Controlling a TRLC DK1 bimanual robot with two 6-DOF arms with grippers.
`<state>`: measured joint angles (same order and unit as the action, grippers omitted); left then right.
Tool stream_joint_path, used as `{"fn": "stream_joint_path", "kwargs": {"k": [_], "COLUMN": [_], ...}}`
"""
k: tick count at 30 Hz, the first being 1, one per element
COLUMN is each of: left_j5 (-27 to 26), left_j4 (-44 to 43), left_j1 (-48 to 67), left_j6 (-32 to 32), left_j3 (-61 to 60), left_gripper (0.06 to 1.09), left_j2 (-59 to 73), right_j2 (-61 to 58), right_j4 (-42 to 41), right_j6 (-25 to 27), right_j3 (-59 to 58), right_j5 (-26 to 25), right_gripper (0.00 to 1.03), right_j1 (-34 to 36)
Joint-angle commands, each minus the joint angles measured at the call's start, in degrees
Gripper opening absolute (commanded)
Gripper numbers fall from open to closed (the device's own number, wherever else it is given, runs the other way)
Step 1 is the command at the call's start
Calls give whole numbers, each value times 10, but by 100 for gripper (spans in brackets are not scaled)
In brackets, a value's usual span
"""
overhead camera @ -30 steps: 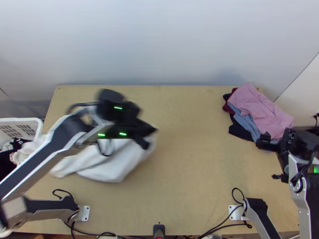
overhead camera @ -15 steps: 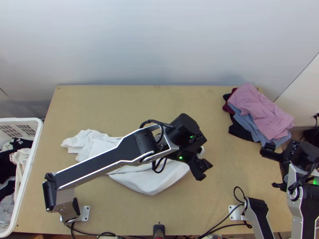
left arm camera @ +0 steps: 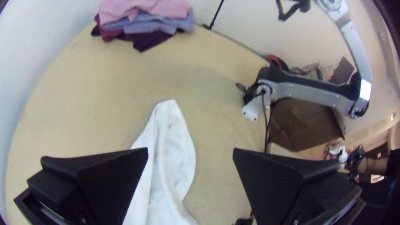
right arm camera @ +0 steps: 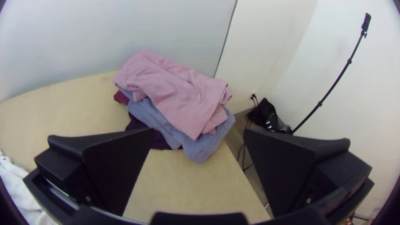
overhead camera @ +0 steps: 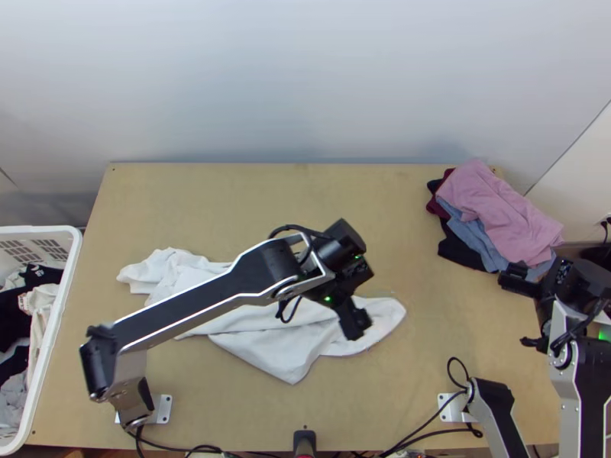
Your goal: Fold the t-shirt
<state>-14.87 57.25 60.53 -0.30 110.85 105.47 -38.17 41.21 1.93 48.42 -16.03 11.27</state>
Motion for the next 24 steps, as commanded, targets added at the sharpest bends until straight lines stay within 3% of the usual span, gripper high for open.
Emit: {"fn": "stream_joint_path", "kwargs": {"k": [1, 10, 15, 24], "left_j5": [17, 55, 46, 54], "left_j4": [58, 61, 107, 124], "left_j1": [-40, -281, -420, -609], "left_j6": [65, 93, 197, 304], "left_j3": [-70, -120, -169, -303], "left_gripper": [105, 103, 99, 93], "left_j2": [22, -20, -87, -166], "right_j2": [-18, -16, -17, -19], "right_j4": [-15, -13, -13, -12], "right_j6": [0, 16, 11, -11], "right_j3": [6, 7, 8, 8], "right_j5": [3, 4, 4, 3], "right_gripper": [99, 99, 99, 99], "right_j1": [-3, -10, -21, -50]}}
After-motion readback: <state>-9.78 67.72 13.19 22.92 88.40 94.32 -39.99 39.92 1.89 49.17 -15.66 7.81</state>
